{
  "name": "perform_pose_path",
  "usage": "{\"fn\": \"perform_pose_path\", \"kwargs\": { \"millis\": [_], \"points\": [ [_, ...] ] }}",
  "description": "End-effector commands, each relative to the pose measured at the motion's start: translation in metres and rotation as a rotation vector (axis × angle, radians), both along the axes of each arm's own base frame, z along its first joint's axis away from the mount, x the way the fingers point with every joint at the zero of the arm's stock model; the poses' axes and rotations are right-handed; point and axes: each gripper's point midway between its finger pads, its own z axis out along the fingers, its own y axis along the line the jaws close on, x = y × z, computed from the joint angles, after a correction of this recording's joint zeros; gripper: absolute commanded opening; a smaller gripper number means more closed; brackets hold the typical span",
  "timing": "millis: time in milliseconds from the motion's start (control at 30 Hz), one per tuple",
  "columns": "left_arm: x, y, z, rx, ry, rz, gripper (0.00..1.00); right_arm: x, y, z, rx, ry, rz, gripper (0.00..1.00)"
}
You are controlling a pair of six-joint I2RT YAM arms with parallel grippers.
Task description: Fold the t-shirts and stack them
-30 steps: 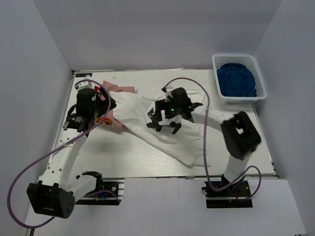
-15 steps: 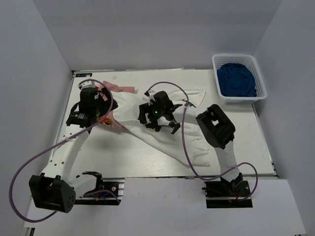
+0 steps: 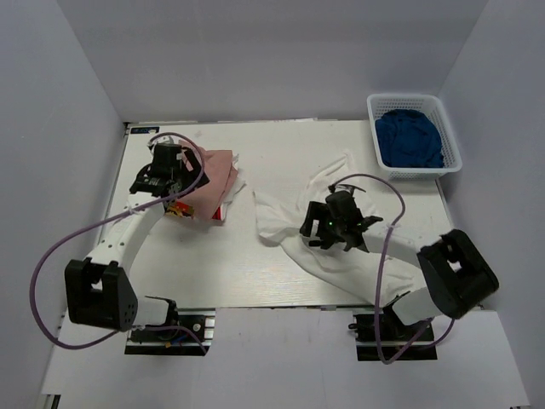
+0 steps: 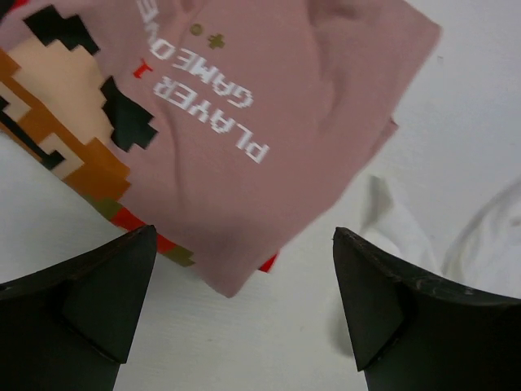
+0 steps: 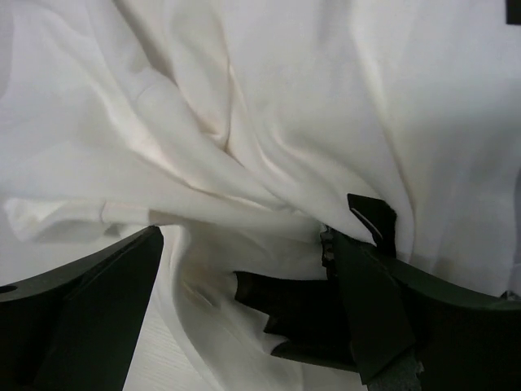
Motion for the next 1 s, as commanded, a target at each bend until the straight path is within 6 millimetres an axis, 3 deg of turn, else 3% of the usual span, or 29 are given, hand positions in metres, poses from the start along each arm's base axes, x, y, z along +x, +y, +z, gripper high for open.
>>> {"fn": "perform_pose_path", "kwargs": {
  "millis": [0, 133, 167, 233, 300, 333, 367, 467, 633, 733, 767, 800, 867, 900, 967],
  "points": [
    [0.012, 0.028, 0.012, 0.119, -0.001, 0.109, 0.99, -0.022, -0.051, -0.010, -0.152, 0.059, -0.141, 0.91],
    [0.036, 0.046, 0.021, 0.261, 0.004, 0.131, 0.99, -0.012, -0.048, 0.009, -0.163, -0.021, -0.088, 0.91],
    [0.041, 0.042, 0.009, 0.274, 0.029, 0.084, 0.99, -0.009, -0.045, 0.013, -0.165, -0.029, -0.074, 0.91],
    [0.063, 0.033, 0.016, 0.341, -0.035, -0.059, 0.99, -0.005, -0.038, 0.012, -0.151, -0.026, -0.059, 0.91],
    [0.075, 0.020, 0.003, 0.363, -0.036, -0.193, 0.99, -0.006, -0.027, 0.009, -0.121, -0.007, -0.016, 0.91],
    [0.078, 0.016, 0.001, 0.425, -0.030, -0.303, 0.99, -0.006, -0.026, 0.008, -0.118, -0.003, -0.009, 0.91],
    [0.082, 0.000, -0.001, 0.404, -0.059, -0.419, 0.99, -0.007, -0.023, 0.006, -0.112, 0.011, 0.008, 0.91],
    [0.083, -0.007, -0.021, 0.474, -0.051, -0.610, 0.99, -0.008, -0.016, 0.002, -0.098, 0.028, 0.036, 0.91],
    [0.085, -0.011, -0.046, 0.484, -0.013, -0.766, 0.99, -0.005, -0.013, 0.003, -0.109, 0.032, 0.055, 0.91],
    [0.093, -0.007, -0.072, 0.471, 0.058, -0.779, 0.99, -0.004, -0.011, 0.002, -0.113, 0.036, 0.068, 0.91],
    [0.102, -0.004, -0.072, 0.460, 0.058, -0.757, 0.99, -0.002, -0.010, 0.004, -0.111, 0.032, 0.068, 0.91],
    [0.103, -0.004, -0.093, 0.446, 0.110, -0.769, 0.99, -0.001, -0.009, 0.006, -0.108, 0.028, 0.070, 0.91],
    [0.112, 0.008, -0.102, 0.430, 0.139, -0.729, 0.99, 0.001, -0.008, 0.005, -0.114, 0.030, 0.071, 0.91],
    [0.112, 0.009, -0.120, 0.425, 0.183, -0.732, 0.99, 0.002, -0.009, 0.005, -0.118, 0.029, 0.067, 0.91],
    [0.120, 0.024, -0.126, 0.421, 0.201, -0.690, 0.99, 0.004, -0.009, 0.006, -0.118, 0.027, 0.063, 0.91]
  ]
}}
